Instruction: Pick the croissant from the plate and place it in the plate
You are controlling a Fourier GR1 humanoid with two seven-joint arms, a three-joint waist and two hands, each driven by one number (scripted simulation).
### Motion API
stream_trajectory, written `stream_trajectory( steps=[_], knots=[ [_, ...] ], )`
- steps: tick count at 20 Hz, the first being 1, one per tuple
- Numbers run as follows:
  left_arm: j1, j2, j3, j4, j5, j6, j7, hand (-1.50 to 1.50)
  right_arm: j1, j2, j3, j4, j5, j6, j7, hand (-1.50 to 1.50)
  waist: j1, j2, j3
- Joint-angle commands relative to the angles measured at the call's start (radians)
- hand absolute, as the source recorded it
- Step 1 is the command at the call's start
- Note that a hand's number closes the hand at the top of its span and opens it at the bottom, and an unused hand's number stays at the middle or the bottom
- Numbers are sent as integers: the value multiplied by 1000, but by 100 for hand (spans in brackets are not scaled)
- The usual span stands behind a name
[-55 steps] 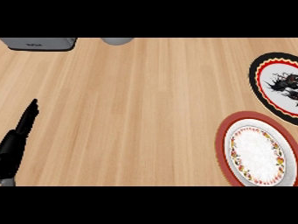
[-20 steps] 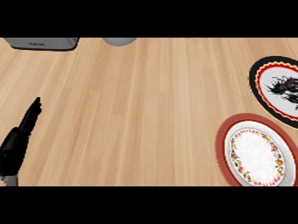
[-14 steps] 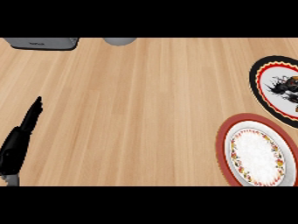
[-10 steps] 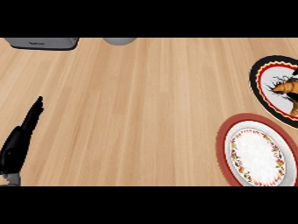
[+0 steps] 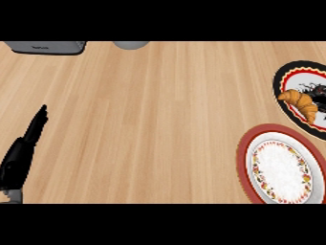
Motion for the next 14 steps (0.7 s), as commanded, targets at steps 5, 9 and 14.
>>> stream_trajectory(
  steps=[5, 9, 14],
  knots=[
    [16, 3, 7, -7, 2, -6, -10, 0, 15, -123, -179, 32, -173, 23, 64, -150, 6, 7, 1],
    [21, 1, 13, 4, 6, -7, -25, 0, 60, -179, -271, 55, -269, 164, 37, -150, -4, 8, 4],
    [16, 2, 13, -30, 10, -9, -7, 0, 131, -255, -308, 45, -307, 272, -5, -150, 3, 14, 9]
  ],
)
